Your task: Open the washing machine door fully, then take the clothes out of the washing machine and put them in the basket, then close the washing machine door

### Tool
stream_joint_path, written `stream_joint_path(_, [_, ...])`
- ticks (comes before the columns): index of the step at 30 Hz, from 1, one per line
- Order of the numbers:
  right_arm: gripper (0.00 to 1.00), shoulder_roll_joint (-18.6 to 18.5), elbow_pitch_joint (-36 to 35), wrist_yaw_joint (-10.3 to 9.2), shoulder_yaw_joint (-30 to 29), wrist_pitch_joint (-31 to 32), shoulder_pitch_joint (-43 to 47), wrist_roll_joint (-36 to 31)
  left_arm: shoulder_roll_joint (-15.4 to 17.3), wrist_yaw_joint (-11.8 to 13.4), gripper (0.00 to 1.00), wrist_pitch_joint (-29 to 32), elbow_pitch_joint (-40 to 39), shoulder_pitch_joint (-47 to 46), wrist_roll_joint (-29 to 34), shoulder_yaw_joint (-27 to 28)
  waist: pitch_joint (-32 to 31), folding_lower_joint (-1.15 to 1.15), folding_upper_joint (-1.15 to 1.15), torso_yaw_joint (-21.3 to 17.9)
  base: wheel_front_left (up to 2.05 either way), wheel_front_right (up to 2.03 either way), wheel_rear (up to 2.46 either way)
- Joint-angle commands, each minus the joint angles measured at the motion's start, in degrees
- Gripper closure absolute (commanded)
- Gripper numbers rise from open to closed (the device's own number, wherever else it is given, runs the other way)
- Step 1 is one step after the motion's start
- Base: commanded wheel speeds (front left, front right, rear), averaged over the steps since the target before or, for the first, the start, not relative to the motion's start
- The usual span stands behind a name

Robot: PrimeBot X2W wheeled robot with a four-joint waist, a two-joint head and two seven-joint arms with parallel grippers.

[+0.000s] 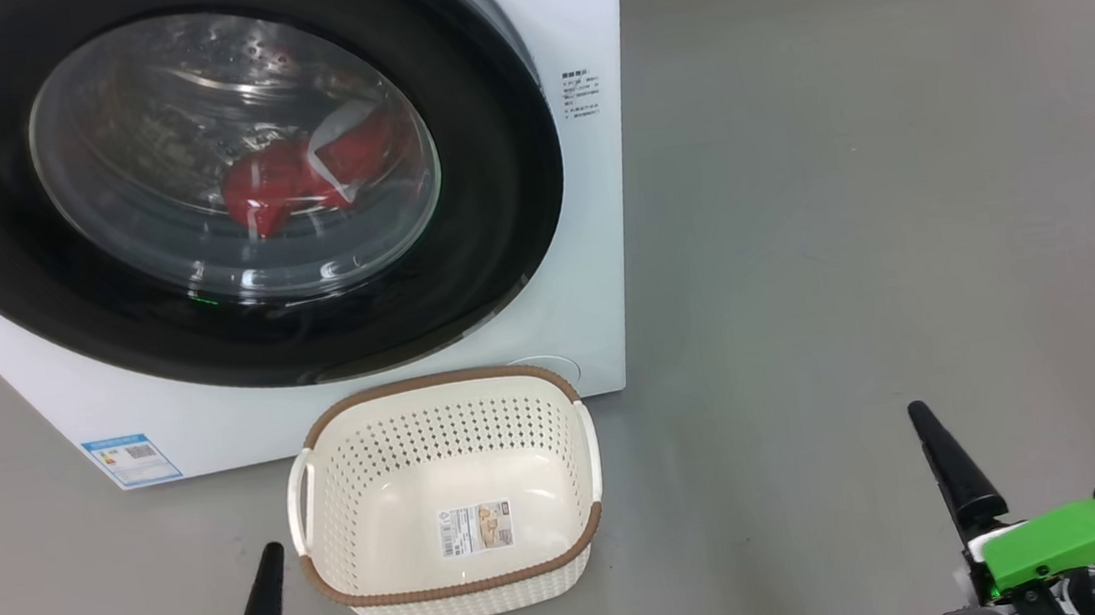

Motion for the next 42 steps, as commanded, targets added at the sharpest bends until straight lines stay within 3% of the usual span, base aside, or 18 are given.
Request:
stream_joint_path(1, [0.00, -1.0, -1.6, 0.01, 0.7, -0.6, -3.2, -1.8, 0.8, -0.1, 0.00, -0.5, -1.9, -2.4, 1.7, 0.5, 0.0, -0.01, 0.00, 0.0, 0.00, 0.00, 0.00])
stream_joint_path(12, [0.00, -1.1, -2.6, 0.01, 2.4, -2.5, -4.0, -12.1, 0.7, -0.1, 0.00, -2.4, -3.4, -2.7, 12.3, 0.7, 0.4, -0.01, 0.00, -0.1, 0.00, 0.00, 0.00])
stream_joint_path(24, [0.00, -1.2, -3.1, 0.01, 3.5, -4.5, -4.9, -22.6, 0.8, 1.7, 0.00, -4.4, -5.3, -3.0, 23.9, 0.4, 0.7, -0.01, 0.00, -0.3, 0.00, 0.00, 0.00])
stream_joint_path(42, [0.00, -0.9, -2.7, 0.01, 5.2, -7.4, -6.0, -34.4, 0.9, 3.0, 0.00, -7.3, -5.0, -3.1, 36.3, -0.1, 0.6, -0.01, 0.00, -0.5, 0.00, 0.00, 0.00])
